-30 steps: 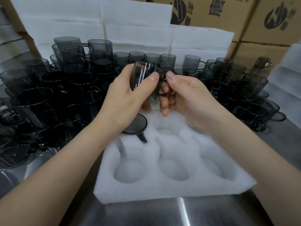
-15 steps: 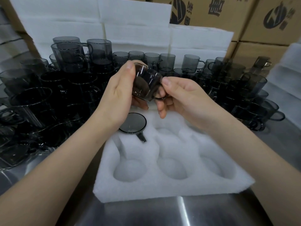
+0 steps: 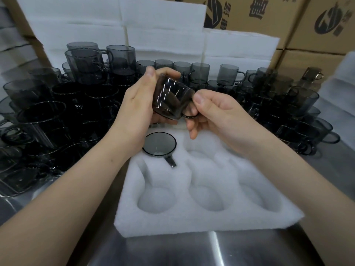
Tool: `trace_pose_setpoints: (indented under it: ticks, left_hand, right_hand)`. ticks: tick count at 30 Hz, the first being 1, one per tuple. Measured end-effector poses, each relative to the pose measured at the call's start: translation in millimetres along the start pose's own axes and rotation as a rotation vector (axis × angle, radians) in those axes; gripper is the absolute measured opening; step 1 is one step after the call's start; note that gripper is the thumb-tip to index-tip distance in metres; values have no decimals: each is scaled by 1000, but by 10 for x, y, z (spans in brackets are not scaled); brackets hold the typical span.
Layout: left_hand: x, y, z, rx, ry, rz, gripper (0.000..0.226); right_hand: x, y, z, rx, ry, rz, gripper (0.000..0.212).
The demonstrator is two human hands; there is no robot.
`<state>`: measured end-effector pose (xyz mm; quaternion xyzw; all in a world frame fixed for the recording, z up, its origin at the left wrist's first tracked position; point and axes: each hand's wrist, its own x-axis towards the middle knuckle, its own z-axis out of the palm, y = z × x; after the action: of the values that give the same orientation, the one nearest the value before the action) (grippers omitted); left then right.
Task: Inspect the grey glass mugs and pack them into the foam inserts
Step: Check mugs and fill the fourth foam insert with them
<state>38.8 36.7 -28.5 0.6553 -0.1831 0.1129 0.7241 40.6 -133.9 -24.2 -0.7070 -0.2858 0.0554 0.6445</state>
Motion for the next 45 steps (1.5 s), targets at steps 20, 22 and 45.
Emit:
trace_pose_setpoints:
  ticks: [20, 22, 45]
  left_hand:
    - [-87, 39, 138, 511, 87, 246, 38]
    - [-112, 46, 165, 556, 66, 260, 37]
    - [-19, 39, 94, 158, -71, -1, 49]
  right_hand:
    - [-33, -47, 94, -220, 96, -12, 68]
    - [-27, -53, 99, -198, 125, 1, 70]
    - [-10, 0, 36, -38, 35, -83, 79]
